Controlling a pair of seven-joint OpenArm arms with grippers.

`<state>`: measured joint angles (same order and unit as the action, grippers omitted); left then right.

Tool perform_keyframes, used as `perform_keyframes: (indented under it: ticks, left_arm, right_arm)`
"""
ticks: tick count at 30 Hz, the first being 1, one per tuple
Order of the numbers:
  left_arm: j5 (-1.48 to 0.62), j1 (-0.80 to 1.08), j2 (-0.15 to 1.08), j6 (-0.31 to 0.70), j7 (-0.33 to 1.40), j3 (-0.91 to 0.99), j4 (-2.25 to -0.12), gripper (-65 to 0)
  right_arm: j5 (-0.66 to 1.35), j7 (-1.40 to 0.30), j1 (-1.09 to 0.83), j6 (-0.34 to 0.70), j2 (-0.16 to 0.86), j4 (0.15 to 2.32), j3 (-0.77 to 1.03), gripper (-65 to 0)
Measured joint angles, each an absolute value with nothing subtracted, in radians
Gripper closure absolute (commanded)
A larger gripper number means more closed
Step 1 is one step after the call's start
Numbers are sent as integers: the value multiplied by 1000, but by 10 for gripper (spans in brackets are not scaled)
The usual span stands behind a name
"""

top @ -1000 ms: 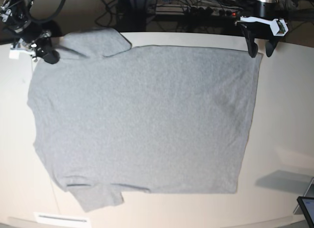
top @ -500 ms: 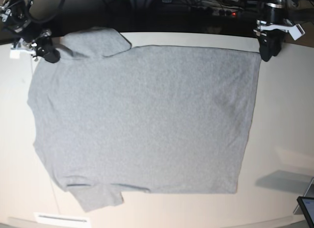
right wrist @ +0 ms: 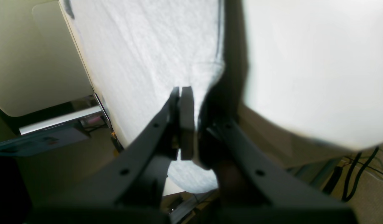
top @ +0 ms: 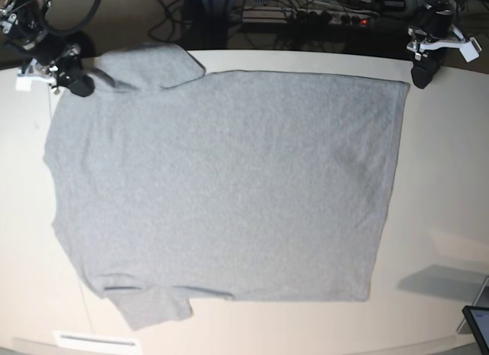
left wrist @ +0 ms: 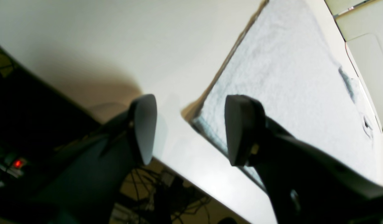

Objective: Fold the T-shirt properly
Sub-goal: 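Close both grippers on the shoulder corners of the shirt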

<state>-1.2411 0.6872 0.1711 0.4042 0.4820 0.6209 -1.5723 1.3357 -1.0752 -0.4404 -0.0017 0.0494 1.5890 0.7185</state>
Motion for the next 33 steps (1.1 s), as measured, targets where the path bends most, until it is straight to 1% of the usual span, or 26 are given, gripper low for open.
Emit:
perform_keyframes:
  ticks: [5, 10, 15, 20, 28, 33]
  left_arm:
    - [-1240, 641, 172, 406, 562, 627, -1572, -343]
    - [-1240, 622, 152, 402, 562, 625, -1538, -343]
    - [-1258, 578, 154, 419, 615, 626, -1505, -343]
    - [-1266, 568, 155, 424, 612, 626, -1486, -343]
    - [-1282, 549, 159, 433, 594, 516, -1490, -343]
    - [-1285, 544, 158, 439, 595, 500, -1490, -339]
  right_arm:
    - [1335, -1075, -440, -2, 49, 1589, 718, -3]
    - [1336, -1075, -441, -2, 49, 1589, 718, -3]
    - [1336, -1075, -440, -2, 49, 1589, 718, -1]
    - [1335, -1075, -441, -2, 49, 1589, 718, -1]
    - [1336, -1072, -440, -2, 49, 1589, 718, -1]
    - [1336, -1072, -440, -2, 49, 1589, 720, -1]
